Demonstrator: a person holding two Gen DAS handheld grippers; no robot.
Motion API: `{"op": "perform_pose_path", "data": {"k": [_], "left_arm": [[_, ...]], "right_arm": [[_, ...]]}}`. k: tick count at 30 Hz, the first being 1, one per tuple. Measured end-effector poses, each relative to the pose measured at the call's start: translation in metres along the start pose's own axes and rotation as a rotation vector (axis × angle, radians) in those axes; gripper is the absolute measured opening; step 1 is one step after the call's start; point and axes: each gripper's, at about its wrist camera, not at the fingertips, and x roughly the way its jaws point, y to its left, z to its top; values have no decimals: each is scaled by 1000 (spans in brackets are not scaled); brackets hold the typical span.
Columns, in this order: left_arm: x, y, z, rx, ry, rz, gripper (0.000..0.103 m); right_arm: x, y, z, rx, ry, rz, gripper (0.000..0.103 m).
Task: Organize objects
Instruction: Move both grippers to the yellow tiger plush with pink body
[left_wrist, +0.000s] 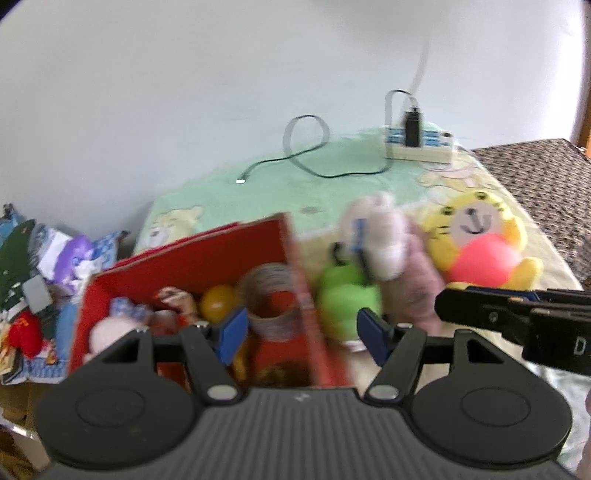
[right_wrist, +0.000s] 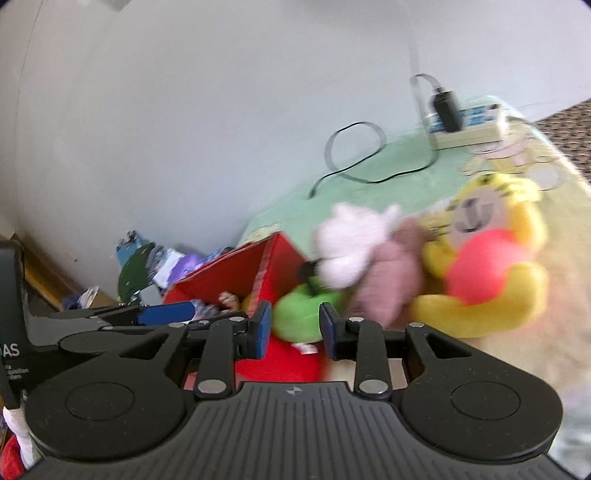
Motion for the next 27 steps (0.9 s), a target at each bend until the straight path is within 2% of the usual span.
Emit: {"op": "perform_pose_path", "data": {"k": [7,12,19,25,27], "left_arm": [[19,-66,11,39,54,-85,70],[31,-106,15,77,79,-125,72],[51,-146,23,128,100,-161,82],[67,-164,28,154,108,-177,88],[74,-168,29,159,110,-184,91]], "right_arm": [[-34,-54,9,72,-28,-72,33],[-47,-87,12,136,-36,-122,38],[-53,-119,18,179,-40,-170,40],[-44,-140,27,209,-34,-185,48],[-37,-148,30,225,-25,-178,54]]}}
